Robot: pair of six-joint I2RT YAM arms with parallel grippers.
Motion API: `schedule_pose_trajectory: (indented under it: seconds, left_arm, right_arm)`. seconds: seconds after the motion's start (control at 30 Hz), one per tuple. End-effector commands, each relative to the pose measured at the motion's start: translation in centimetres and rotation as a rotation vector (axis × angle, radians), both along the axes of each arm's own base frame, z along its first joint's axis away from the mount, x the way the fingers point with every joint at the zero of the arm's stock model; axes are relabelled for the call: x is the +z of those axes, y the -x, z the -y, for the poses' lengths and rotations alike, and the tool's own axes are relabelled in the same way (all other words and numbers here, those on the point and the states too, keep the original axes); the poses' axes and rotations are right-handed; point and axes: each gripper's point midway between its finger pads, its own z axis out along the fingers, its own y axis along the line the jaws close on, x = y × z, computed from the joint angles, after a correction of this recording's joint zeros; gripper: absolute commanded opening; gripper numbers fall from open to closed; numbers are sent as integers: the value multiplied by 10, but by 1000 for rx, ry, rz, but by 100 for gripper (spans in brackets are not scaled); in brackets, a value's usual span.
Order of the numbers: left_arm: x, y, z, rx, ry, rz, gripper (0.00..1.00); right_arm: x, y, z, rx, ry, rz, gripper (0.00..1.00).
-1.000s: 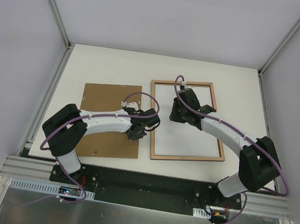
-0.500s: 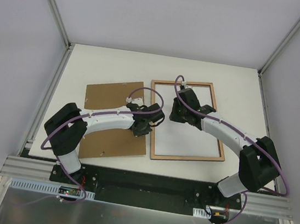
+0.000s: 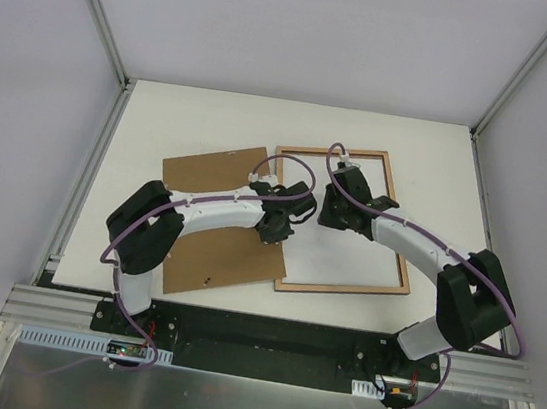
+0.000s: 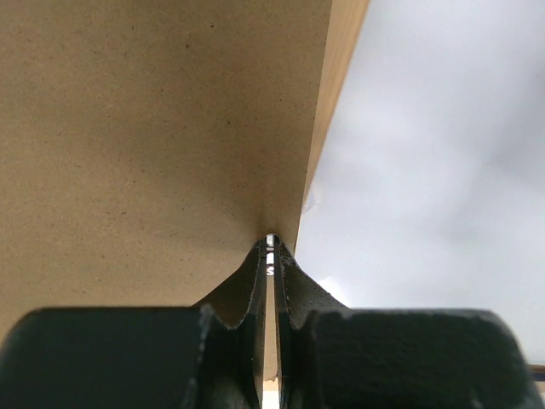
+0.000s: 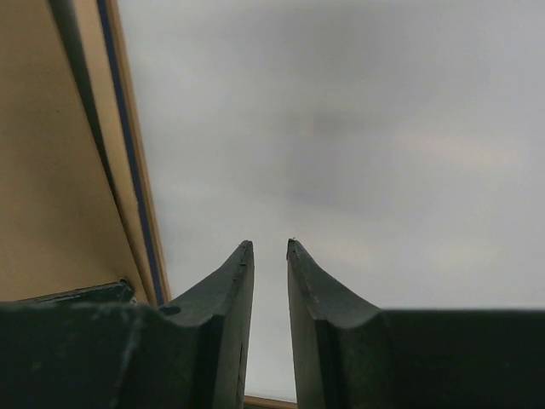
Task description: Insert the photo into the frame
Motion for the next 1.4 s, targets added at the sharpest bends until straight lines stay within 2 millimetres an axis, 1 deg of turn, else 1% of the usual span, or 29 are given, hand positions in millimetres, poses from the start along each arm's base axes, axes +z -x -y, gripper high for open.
schedule_pose_trajectory:
  seconds: [0.0,0.07,0.13,0.33,0.37,0.4,0.53,0.63,0.73,0.8,0.87,0.9,0.97,1.03,1.07,1.17,1.2,1.27,1.37]
  left_arm:
    - [11,-5,19,-32,30,9,0]
    - [11,-6,22,-36,36,7,0]
    - [12,-7,24,-43,39,8,0]
    - [16,-13,37,-77,58,16,0]
    - [16,-13,38,-82,59,16,0]
    - [16,-14,40,-89,61,15,0]
    - [18,-16,46,-125,73,16,0]
    - [25,-18,45,-151,83,39,15]
    - [38,-19,43,-178,94,77,32]
    - [45,-19,39,-192,104,88,39]
    - [52,-18,28,-197,103,104,43]
    - [48,-16,14,-180,84,101,44]
    - [50,-13,-14,-136,84,109,45]
    - [42,-10,-39,-102,101,91,45]
    - [39,-10,-50,-86,111,88,45]
    - [31,-5,-79,-55,128,83,45]
    - [29,-5,-87,-47,132,85,45]
    - [27,-4,-95,-48,148,81,45]
    - [22,-4,-108,-45,152,76,45]
  right_arm:
    - [15,-1,11,-30,-54,36,25]
    - [18,1,13,-26,-70,46,25]
    - [16,3,13,-18,-76,41,25]
    - [10,10,5,17,-115,24,26]
    - [10,15,-1,43,-147,11,26]
    - [9,16,-2,48,-158,8,27]
    - [4,22,-5,67,-179,-5,30]
    - [-2,25,-2,75,-169,-13,34]
    - [-3,29,-1,90,-172,-15,39]
    - [-4,32,-3,104,-176,-17,43]
    - [-2,35,-8,134,-203,-18,44]
    - [-2,36,-11,154,-221,-17,47]
    - [-3,41,-21,206,-267,-24,51]
    - [-5,48,-32,253,-317,-53,54]
    - [-3,47,-40,280,-351,-46,56]
    - [-5,53,-53,331,-417,-73,61]
    - [-5,54,-56,344,-432,-78,64]
    - [-6,54,-60,363,-454,-83,68]
    - [-12,55,-65,384,-466,-105,72]
